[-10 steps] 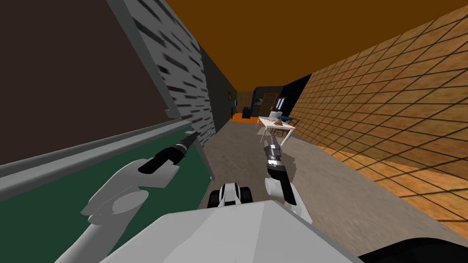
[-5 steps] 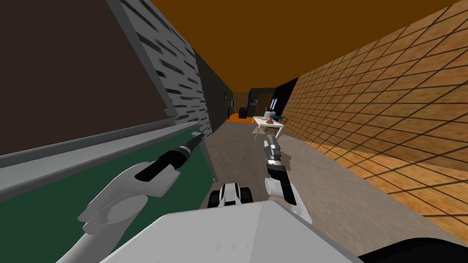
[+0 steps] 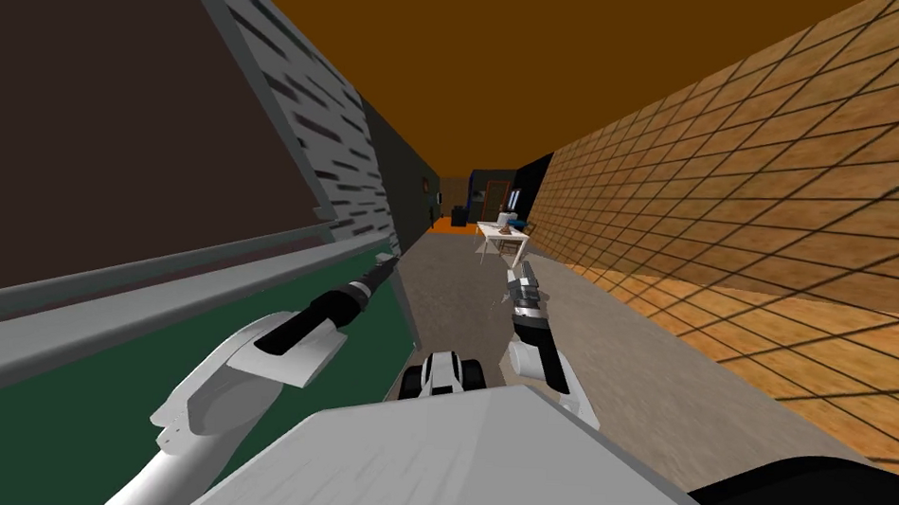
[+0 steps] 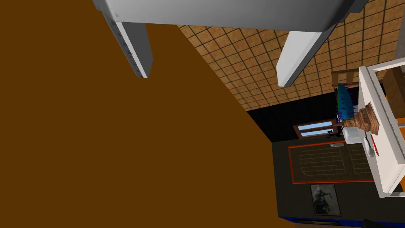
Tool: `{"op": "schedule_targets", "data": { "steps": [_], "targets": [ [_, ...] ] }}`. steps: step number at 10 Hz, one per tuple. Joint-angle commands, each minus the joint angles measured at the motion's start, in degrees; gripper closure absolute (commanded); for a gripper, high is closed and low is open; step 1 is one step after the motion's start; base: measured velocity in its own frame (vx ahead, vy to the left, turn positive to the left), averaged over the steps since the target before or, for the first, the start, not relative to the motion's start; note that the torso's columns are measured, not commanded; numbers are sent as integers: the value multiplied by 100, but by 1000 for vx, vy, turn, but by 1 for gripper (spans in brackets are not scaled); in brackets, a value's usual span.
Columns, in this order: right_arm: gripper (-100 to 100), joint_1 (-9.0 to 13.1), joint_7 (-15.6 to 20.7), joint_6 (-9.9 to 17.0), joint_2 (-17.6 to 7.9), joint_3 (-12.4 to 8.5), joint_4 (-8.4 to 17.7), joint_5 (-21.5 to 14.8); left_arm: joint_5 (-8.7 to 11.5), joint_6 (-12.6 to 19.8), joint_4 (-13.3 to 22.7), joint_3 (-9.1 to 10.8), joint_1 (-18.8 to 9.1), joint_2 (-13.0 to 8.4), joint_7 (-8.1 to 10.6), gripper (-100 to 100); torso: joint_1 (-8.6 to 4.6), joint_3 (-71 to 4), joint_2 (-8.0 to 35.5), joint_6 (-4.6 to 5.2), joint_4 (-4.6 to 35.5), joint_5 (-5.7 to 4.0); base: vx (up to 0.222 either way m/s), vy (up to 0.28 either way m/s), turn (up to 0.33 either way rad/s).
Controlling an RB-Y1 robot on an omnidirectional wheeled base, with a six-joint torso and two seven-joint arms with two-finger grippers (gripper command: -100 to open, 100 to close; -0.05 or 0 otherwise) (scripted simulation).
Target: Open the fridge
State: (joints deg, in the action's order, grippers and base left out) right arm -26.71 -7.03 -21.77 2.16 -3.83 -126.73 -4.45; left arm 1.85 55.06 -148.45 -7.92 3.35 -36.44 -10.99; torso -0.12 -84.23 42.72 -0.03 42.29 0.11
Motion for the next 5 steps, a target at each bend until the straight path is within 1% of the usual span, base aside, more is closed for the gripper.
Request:
{"op": "schedule_targets", "data": {
  "steps": [1, 5],
  "targets": [
    [0, -1, 0, 0, 0, 0, 0, 0, 200, -93, -43, -201, -70, -69, -35, 100, 12, -12, -15, -8, 5, -3, -295, -86, -134],
    [0, 0, 0, 0, -1, -1, 0, 0, 483, -263, -120, -473, -196, -192, -109, 100, 26, -16, -15, -5, 6, 1, -306, -76, -160]
  ]
}}
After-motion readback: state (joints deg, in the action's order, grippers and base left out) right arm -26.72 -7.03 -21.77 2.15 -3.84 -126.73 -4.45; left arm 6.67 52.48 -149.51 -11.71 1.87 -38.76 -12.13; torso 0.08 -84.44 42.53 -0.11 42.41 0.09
